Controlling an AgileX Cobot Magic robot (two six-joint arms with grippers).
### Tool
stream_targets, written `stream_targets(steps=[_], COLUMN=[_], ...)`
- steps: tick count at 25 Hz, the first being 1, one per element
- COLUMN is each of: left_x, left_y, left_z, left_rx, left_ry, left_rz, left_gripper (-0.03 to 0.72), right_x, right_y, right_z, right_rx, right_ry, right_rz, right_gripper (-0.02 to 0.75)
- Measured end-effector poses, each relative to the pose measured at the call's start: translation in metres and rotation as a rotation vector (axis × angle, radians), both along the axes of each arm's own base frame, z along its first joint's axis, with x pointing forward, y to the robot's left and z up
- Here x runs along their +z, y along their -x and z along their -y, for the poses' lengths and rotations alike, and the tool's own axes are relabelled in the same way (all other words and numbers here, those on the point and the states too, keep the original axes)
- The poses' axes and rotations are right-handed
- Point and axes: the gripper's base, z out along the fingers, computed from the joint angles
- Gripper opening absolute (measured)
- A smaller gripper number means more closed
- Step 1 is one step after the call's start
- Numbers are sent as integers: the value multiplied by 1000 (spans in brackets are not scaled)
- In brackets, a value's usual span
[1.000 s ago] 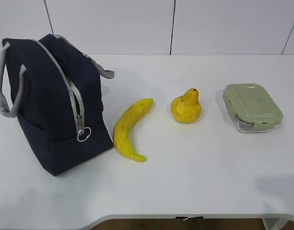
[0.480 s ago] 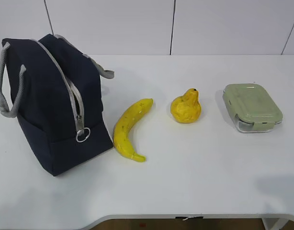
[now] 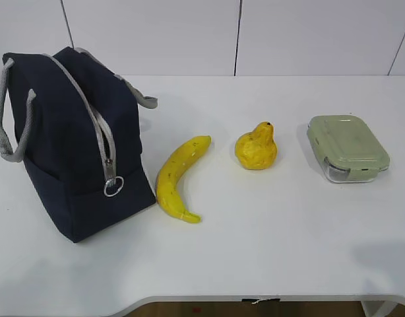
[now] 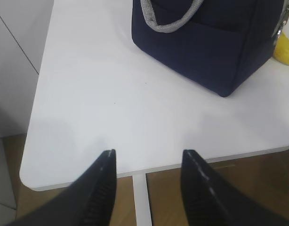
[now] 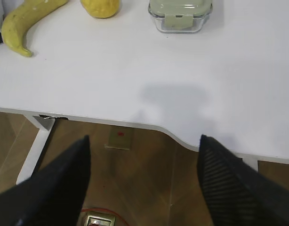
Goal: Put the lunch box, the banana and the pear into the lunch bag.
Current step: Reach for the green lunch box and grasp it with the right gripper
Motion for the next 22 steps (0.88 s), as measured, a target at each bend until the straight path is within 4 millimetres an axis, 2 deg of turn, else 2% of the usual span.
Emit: stream_targets(steps=[22], left_x=[0], left_y=[0], left_z=[0], left_rx=[0], left_ry=[0], left_rz=[0], left_gripper=[341], right_x=[0], right_y=[0], right_z=[0], right_rx=[0], right_ry=[0], right_rz=[2], right_gripper=[557])
